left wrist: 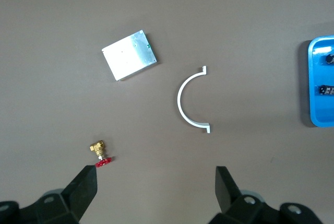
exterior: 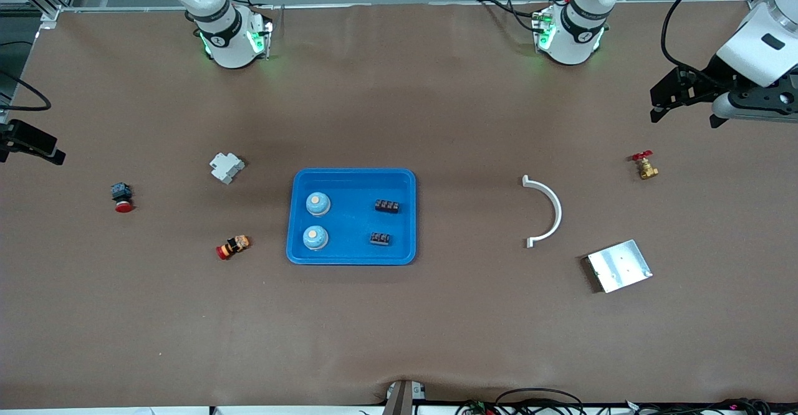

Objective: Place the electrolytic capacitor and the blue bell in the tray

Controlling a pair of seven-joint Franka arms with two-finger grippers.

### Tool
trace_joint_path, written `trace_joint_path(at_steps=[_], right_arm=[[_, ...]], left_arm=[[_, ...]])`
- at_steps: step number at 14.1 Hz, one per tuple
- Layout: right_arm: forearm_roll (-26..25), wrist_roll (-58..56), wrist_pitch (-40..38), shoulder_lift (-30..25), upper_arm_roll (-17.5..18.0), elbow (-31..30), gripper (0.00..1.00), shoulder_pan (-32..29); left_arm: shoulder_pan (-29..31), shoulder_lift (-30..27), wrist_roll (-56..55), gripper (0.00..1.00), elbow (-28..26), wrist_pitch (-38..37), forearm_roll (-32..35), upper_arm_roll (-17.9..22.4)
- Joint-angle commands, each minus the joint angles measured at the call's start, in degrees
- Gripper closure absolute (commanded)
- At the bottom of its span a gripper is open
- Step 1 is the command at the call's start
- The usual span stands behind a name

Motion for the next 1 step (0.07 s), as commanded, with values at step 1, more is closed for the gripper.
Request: trace_joint_path(at_steps=[1], right_arm=[[0.35, 0.05, -0.95, -0.81, -0.41, 0.32, 0.00, 0.05]], left_arm=[[0.04, -0.37, 0.23, 0.00, 0.00, -0.39, 1.30, -0.36]])
